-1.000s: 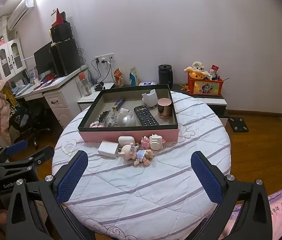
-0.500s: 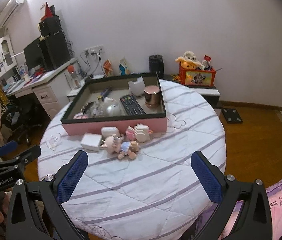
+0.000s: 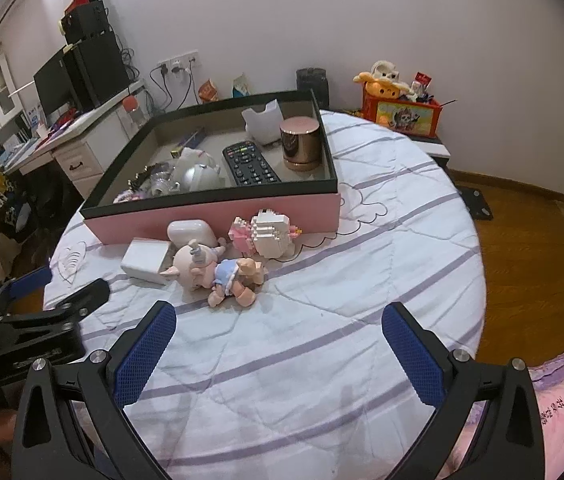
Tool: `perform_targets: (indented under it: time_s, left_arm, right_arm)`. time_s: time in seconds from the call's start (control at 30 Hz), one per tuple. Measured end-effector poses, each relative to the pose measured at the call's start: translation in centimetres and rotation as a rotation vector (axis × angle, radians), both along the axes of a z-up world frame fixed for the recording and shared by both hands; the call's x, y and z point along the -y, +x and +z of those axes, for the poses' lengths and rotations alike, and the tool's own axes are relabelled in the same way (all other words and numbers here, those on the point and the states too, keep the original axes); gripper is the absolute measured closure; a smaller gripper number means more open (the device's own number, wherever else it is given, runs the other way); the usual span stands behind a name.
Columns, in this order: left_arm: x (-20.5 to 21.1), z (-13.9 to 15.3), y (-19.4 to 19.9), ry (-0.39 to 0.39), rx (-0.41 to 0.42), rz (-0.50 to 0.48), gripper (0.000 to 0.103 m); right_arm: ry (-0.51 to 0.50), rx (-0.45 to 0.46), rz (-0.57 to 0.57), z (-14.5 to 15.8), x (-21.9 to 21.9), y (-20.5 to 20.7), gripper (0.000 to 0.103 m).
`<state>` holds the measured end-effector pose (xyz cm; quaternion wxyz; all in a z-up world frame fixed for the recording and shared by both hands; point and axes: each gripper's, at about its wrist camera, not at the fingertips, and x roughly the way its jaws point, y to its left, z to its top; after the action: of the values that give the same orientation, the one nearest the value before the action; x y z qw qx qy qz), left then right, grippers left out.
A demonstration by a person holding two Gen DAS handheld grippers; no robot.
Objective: Organize rigid objects
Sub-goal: 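Move the left tool to the white charger block while the right tool approaches the pig doll, then close the left tool on the white charger while the right tool grasps the pig doll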
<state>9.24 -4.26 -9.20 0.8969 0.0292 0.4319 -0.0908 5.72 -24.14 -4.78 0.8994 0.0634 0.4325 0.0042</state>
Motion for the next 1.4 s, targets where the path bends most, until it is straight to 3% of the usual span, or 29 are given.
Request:
perform_targets:
  time_s: [0.5, 0.6, 0.67, 0.7, 0.87, 1.2, 1.27, 1.37, 1.4]
  left_arm:
    - [2.9, -4.5, 4.8, -0.019, -0.05, -0.037, 0.001]
    - [2.8, -4.3, 4.5, -0.031, -0.031, -0.043, 0.016]
    - [2.7, -4.1, 4.3, -0.02, -0.019, -0.044, 0.037]
    - [2.5, -4.0, 4.2, -0.02, -0.014, -0.045, 0.039]
    - [0.4, -3.6, 3.8, -0.095, -0.025, -0.045, 0.039]
    - [-3.3, -2.7, 2.2, -0.122, -0.024, 0.012, 0.039]
    - [-3.8, -2.6, 2.0, -0.118, -0.022, 0.015, 0.039]
    - [-4.1, -2.4, 1.8, -0.117, -0.02, 0.016, 0.039]
    - [-4.1, -2.4, 1.8, -0.118, -0.02, 0.016, 0.039]
  right_arm:
    - [0.024, -0.061, 0.003, -2.7, 0.7, 2.9, 0.0]
    - [0.026, -0.065, 0.013, -3.0, 0.4, 3.3, 0.0]
    - [0.028, -0.067, 0.021, -3.1, 0.1, 3.4, 0.0]
    - [0.03, -0.066, 0.026, -3.1, -0.1, 3.5, 0.0]
    - [0.036, -0.057, 0.063, -3.3, -1.2, 3.8, 0.0]
    - [0.03, -0.075, 0.104, -5.3, -4.2, 5.8, 0.001]
    - [0.018, -0.076, 0.097, -5.8, -4.8, 6.2, 0.004]
    - [-0.02, -0.052, 0.073, -6.1, -5.1, 6.2, 0.021]
    - [-0.012, -0.05, 0.073, -6.0, -5.1, 6.1, 0.021]
